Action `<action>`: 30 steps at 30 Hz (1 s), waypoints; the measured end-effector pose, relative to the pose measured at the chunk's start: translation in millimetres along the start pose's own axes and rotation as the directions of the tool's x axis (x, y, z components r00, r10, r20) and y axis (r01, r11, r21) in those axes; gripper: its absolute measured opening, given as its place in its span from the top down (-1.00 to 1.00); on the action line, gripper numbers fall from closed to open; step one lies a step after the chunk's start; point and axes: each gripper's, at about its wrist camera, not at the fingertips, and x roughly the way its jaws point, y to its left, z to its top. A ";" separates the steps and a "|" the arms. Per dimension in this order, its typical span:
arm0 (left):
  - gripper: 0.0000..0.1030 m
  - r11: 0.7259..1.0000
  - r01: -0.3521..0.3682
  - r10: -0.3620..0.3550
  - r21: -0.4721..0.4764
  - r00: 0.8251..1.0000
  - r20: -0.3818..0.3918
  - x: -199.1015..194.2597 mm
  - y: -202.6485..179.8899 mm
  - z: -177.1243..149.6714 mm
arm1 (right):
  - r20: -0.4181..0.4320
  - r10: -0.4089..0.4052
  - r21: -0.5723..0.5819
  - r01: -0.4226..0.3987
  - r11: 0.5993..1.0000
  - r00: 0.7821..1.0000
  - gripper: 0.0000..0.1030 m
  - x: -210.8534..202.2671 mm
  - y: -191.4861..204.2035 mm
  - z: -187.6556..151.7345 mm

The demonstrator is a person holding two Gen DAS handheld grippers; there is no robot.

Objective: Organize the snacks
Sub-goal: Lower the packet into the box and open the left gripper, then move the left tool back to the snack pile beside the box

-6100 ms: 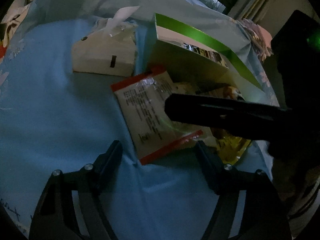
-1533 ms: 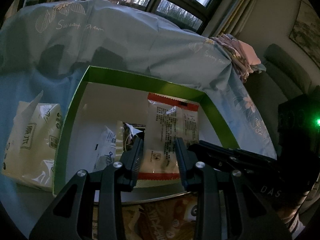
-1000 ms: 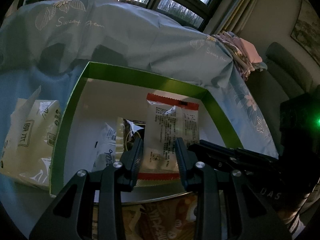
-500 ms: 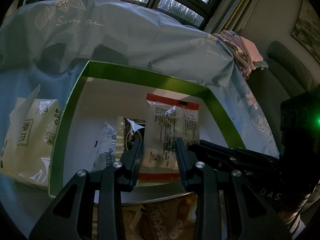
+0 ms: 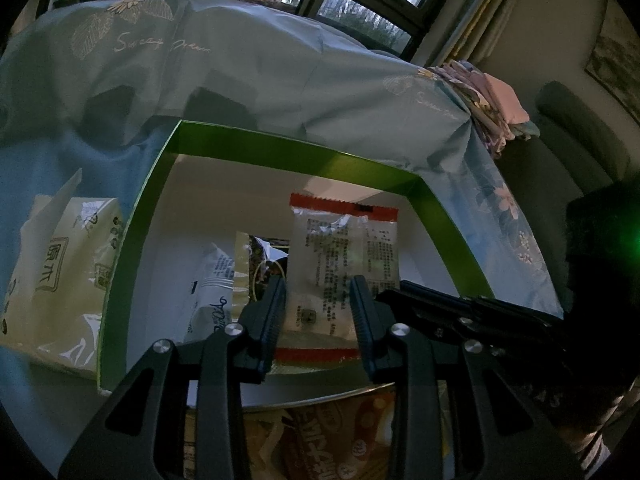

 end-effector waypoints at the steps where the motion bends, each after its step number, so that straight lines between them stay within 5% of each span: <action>1: 0.39 1.000 0.000 0.000 -0.003 1.000 0.002 -0.2 -0.3 -0.2 | 0.002 0.001 -0.004 -0.001 1.000 1.000 0.58 -0.7 0.7 0.1; 9: 0.27 0.999 -0.036 0.036 0.007 0.999 0.014 -7.7 -8.3 1.3 | 0.068 -0.067 -0.048 0.071 0.996 0.995 0.58 -23.6 12.7 -1.1; 17: -0.42 0.993 -0.110 0.104 0.051 0.989 0.104 -46.5 -31.6 5.3 | 0.145 -0.075 -0.029 0.080 0.996 0.987 0.17 -78.5 15.3 -10.2; 28: -0.70 0.959 -0.263 0.228 0.101 0.934 0.275 -120.9 -69.6 -14.6 | 0.200 -0.044 -0.020 0.049 0.999 0.979 -0.21 -136.4 31.5 -29.5; 30: -0.88 0.955 -0.282 0.245 0.095 0.926 0.287 -128.7 -73.5 -19.1 | 0.206 -0.035 -0.026 0.041 0.999 0.978 -0.24 -144.6 34.4 -34.2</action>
